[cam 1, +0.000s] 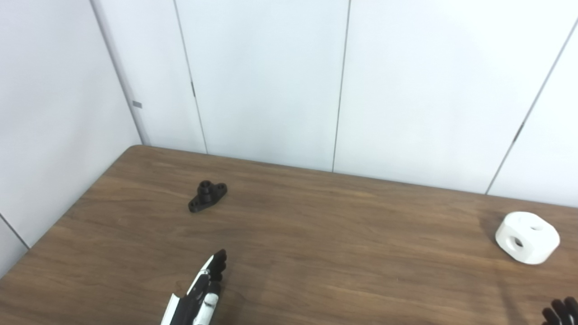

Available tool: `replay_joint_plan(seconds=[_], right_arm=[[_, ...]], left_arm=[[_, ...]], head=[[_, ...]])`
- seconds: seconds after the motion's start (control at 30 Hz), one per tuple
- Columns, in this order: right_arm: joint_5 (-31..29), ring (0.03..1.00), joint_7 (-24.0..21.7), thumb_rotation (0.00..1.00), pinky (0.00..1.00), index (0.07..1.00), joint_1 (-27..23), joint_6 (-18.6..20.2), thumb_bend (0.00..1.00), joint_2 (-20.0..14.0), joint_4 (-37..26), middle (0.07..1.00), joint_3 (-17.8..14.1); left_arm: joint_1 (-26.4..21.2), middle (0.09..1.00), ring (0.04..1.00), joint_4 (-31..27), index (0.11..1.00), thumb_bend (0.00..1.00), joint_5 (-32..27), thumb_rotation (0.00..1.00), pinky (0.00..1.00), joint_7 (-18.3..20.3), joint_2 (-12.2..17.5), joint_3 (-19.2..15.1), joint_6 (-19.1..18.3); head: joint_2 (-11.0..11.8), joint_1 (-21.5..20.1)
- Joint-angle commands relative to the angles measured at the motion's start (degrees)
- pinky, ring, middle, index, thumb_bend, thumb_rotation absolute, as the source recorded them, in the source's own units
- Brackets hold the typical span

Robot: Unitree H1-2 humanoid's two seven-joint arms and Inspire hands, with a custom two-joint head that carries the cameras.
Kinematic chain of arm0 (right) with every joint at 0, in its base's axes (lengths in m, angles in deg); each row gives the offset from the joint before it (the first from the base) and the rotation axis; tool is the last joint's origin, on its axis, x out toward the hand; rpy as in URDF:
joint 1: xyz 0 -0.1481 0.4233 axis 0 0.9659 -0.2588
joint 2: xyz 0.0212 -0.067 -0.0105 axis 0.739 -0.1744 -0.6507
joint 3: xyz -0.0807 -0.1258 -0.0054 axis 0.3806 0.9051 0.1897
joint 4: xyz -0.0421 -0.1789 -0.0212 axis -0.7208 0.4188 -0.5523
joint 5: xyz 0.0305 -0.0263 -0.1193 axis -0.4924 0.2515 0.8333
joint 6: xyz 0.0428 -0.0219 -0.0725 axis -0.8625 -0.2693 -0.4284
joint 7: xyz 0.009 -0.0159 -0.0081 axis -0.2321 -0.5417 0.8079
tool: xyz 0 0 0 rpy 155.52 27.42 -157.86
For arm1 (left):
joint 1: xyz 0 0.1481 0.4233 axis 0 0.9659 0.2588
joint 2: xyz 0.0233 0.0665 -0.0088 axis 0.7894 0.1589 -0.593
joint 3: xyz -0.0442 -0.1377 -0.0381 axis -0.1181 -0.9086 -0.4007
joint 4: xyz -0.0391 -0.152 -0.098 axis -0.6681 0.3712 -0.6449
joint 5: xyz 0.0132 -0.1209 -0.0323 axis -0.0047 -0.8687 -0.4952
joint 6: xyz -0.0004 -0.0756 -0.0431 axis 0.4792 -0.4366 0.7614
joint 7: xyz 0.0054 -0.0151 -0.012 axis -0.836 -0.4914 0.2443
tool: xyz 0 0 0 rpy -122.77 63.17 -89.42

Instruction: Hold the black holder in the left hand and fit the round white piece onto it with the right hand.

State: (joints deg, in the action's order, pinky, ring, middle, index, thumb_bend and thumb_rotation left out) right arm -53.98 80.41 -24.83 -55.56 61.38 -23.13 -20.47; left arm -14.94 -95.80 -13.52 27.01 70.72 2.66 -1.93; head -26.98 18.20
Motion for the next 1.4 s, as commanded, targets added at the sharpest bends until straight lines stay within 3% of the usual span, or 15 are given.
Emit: replay_joint_plan(seconds=[0.0,0.2,0.33,0.47,0.63,0.77,0.9,1.13,1.23,1.37], right_arm=[[0.61,0.970,0.00,1.00,1.00,0.991,0.16,0.75,0.58,0.43,4.76,0.975,-0.12],[0.73,0.880,0.31,1.00,0.92,0.909,0.19,1.23,0.62,0.68,4.70,0.882,-0.07],[0.82,0.854,0.62,0.97,0.84,0.878,0.34,1.89,0.65,0.94,3.90,0.864,0.01],[1.37,0.891,0.82,0.98,0.91,0.892,0.16,0.99,0.68,1.22,4.65,0.893,0.03],[1.50,0.926,0.85,0.99,0.96,0.925,0.13,0.88,0.69,1.68,4.50,0.925,0.18],[0.88,0.943,-0.12,1.00,0.99,0.950,-0.10,0.67,0.69,1.29,4.73,0.942,0.73],[0.70,0.964,-0.57,1.00,1.00,0.975,-0.17,1.26,0.70,0.72,4.76,0.961,1.04],[1.40,0.964,-0.22,1.00,1.00,0.979,-0.25,1.98,0.71,1.00,4.87,0.968,1.04],[1.56,0.967,-0.20,1.00,1.00,0.981,-0.23,2.05,0.71,1.11,4.92,0.971,1.08],[1.50,0.968,-0.10,0.99,1.00,0.983,-0.31,2.08,0.72,1.29,5.01,0.972,1.17]], left_arm=[[0.05,0.968,0.973,0.93,0.960,0.46,1.02,0.83,0.99,-0.04,-1.95,0.80,-1.27],[-0.03,0.960,0.957,-1.25,0.943,0.37,4.26,0.68,0.94,-1.49,-2.51,0.70,-3.93],[-1.47,0.951,0.943,-6.37,0.939,0.33,12.72,0.59,0.91,-1.91,-1.33,0.55,-9.19],[-4.62,0.956,0.943,-10.15,0.929,0.35,15.86,0.39,0.89,-2.02,-0.14,-0.31,-12.10],[-9.25,0.949,0.944,-14.11,0.922,0.43,17.97,0.26,0.90,-1.51,1.03,-2.27,-17.24],[-12.76,0.955,0.953,-16.00,0.922,0.50,19.50,0.30,0.92,-0.76,1.96,-4.27,-21.93],[-15.40,0.955,0.956,-16.64,0.922,0.60,28.85,0.39,0.93,-0.30,4.40,-5.01,-25.85],[-19.52,0.940,0.982,-12.10,0.897,0.72,39.41,0.41,0.93,-2.87,8.76,-5.62,-25.33],[-21.88,0.936,0.981,-9.94,0.887,0.76,43.83,0.47,0.99,-2.78,10.40,-5.71,-26.70],[-24.20,0.937,0.986,-7.68,0.876,0.80,46.36,0.51,1.00,-2.47,11.72,-6.22,-27.90]], head=[[-0.17,-0.07],[-0.22,-0.48],[-0.46,-1.28],[-0.46,-1.74],[-0.45,-2.08],[-0.47,-2.36],[-0.48,-2.43],[-0.55,-2.67],[-0.68,-2.75],[-0.86,-2.86]])
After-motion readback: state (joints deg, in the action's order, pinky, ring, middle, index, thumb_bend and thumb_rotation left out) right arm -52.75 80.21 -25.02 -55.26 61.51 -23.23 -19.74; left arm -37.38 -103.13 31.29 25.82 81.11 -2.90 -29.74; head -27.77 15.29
